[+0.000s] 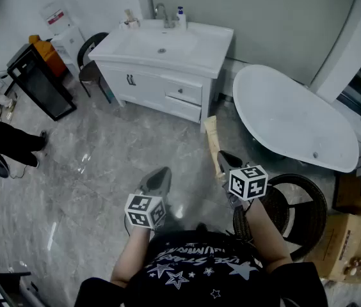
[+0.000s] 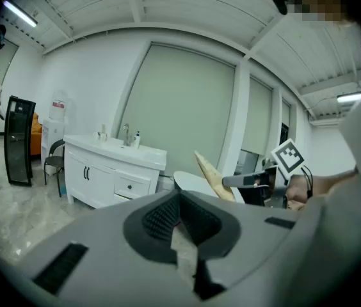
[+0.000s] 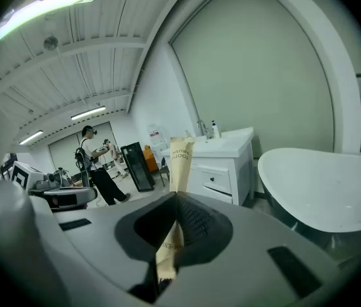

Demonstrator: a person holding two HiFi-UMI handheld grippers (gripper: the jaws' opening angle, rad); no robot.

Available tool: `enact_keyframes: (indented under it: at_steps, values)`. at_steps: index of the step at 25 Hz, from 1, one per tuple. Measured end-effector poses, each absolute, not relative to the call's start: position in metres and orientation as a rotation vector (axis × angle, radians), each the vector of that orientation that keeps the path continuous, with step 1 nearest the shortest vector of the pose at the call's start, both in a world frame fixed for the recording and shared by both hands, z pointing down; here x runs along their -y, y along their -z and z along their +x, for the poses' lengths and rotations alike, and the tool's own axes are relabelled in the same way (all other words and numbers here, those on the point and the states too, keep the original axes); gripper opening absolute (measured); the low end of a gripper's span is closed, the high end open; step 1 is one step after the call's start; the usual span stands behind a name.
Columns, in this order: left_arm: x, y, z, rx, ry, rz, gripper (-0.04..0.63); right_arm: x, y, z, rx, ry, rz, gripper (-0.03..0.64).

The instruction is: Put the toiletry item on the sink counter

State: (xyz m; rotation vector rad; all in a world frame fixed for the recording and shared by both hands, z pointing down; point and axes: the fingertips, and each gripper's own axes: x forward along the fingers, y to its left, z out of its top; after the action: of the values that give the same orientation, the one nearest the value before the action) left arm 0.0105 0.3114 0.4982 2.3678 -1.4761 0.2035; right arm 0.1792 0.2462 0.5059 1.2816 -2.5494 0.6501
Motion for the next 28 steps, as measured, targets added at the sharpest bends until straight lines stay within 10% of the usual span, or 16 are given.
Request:
enact_keyframes:
  at_steps: [28]
  values:
    - [-0.249,-0.491,-0.061,1.478,-0.186,2.372,0.02,-0.188,-0.496,0.132,2.522,-0.66,1.396,0.018]
